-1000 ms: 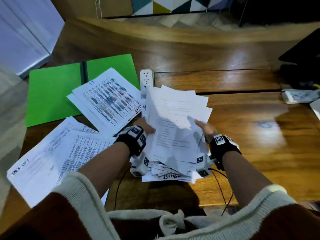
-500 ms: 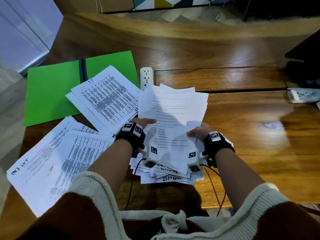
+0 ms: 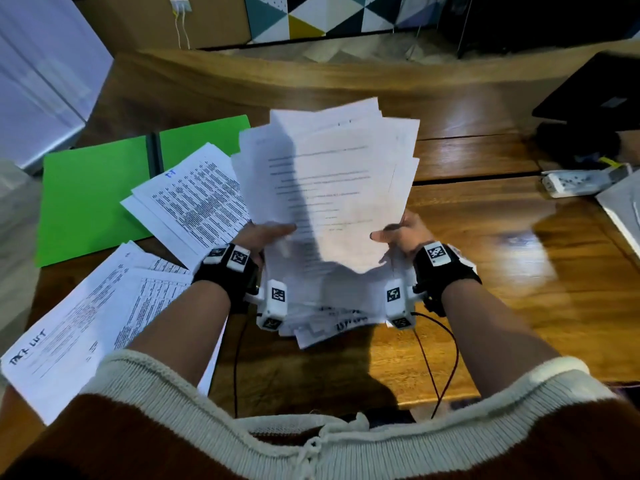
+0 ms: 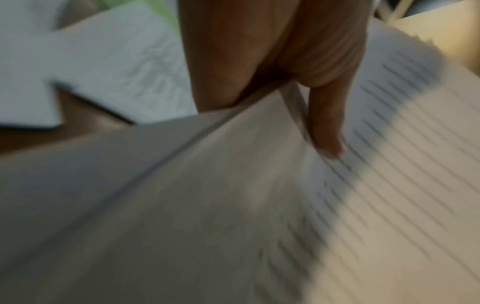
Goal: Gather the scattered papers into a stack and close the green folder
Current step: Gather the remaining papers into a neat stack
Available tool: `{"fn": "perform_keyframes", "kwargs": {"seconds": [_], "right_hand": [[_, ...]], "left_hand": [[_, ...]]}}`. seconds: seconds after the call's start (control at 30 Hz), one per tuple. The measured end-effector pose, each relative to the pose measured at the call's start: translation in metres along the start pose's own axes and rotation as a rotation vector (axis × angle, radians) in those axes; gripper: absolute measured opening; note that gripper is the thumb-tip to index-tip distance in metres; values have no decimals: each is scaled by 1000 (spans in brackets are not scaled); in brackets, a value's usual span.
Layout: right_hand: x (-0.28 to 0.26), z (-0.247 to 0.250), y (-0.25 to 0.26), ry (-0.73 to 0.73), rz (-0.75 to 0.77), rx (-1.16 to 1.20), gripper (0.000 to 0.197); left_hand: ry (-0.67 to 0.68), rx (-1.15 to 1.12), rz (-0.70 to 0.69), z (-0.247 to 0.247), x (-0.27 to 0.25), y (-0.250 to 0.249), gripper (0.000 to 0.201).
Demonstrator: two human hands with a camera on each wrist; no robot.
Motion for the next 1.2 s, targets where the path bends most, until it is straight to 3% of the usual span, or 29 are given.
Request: {"fn": "perform_keyframes", "kwargs": {"seconds": [0.07,0.17,0.33,0.57,0.77,0.9,1.1,1.2], "right_hand": [[-8,1,30,-59,103,-29,28],[-16,-1,71,-136,265,-67,20],[-45,-13,118,-184,472,-9,18],[-59,-11,101,-134,461,125,44],[-54,-18,85,-87,400,183,66],[-57,-34,109,-60,462,206,55],[-60,-44,136,-108,533,117,32],[-69,-40,154,-108,615,141,32]], "left_hand": [[-82,-74,-186,5,-7,-29,40],[-198,-84,-403,7,-22,-78,38],[-304,-57,-653,9,-56,-128,45],[-100,-50,-672,7,-59,-90,95],[-33,-55,-666,8,-52,-75,85],[-57,-76,-643,15,-45,-73,87],[-264,-111,-615,31,-35,-78,45],[-296,-145,-643,29,-39,-90,42]]}}
Point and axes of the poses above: each hand's wrist, its own x-axis towards the middle knuckle, its own z-axis out of the back of the hand, y = z × x, the point moved 9 cm from there along x, towards the middle knuckle, and after that the axes turned 1 degree about y, right-handed, at the moved point
